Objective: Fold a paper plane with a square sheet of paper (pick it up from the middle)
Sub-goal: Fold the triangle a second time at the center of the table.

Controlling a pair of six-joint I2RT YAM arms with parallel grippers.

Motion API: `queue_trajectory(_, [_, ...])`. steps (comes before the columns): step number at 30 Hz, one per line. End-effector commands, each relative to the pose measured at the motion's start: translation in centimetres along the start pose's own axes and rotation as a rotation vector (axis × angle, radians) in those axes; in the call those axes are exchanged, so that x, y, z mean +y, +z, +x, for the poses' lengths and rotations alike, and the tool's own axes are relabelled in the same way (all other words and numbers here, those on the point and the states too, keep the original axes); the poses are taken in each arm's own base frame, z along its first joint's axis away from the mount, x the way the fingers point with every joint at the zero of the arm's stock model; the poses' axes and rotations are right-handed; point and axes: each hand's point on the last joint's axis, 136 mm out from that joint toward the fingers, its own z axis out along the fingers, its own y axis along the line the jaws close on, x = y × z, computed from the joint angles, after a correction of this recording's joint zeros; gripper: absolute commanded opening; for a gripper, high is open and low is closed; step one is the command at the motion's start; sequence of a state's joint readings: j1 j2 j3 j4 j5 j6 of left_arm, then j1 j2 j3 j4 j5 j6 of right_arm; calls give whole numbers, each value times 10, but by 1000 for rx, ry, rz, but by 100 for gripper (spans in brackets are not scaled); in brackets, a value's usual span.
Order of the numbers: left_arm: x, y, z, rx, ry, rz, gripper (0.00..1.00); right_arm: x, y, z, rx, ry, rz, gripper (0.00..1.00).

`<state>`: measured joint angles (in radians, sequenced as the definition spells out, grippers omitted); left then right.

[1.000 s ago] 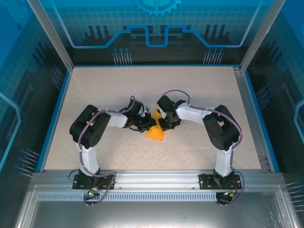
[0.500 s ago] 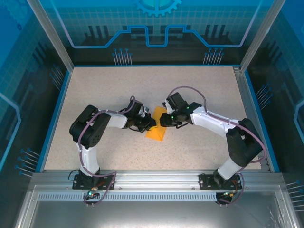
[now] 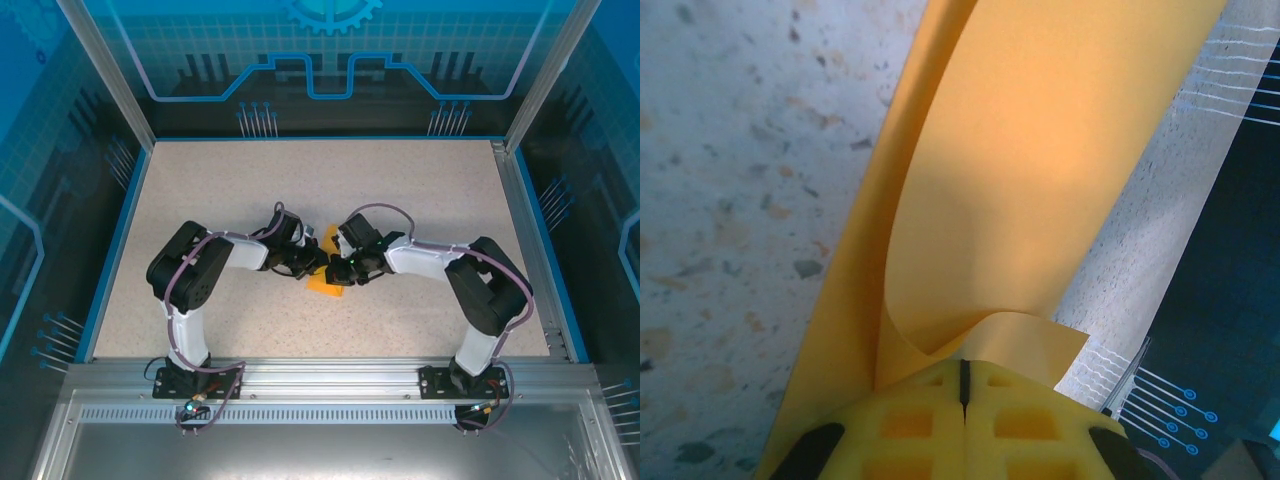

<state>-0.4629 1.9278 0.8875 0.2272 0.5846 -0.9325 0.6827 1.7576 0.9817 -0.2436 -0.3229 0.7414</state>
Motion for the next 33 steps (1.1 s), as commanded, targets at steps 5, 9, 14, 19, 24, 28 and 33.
queue_trajectory(5, [29, 10, 17, 47, -28, -76, 0, -16, 10, 9, 45, 30, 40, 5])
queue_trajectory(9, [31, 9, 17, 46, -28, -78, 0, -27, 11, 14, 55, 40, 58, 6])
queue_trajectory(14, [30, 9, 17, 48, -27, -78, 0, -33, 14, 18, 67, 47, 62, 6])
queue_trajectory(19, [30, 9, 18, 51, -28, -79, 0, -45, 19, 23, 76, 67, 84, 6])
queue_trajectory(24, [31, 9, 18, 52, -28, -82, 0, -41, 13, 19, 58, 81, 42, 7])
queue_trajectory(28, [30, 9, 18, 53, -27, -82, 0, -23, -1, 11, 24, 57, -33, 7])
queue_trajectory(33, [29, 9, 18, 54, -27, -79, 0, -32, 3, 19, 40, 78, -43, 7])
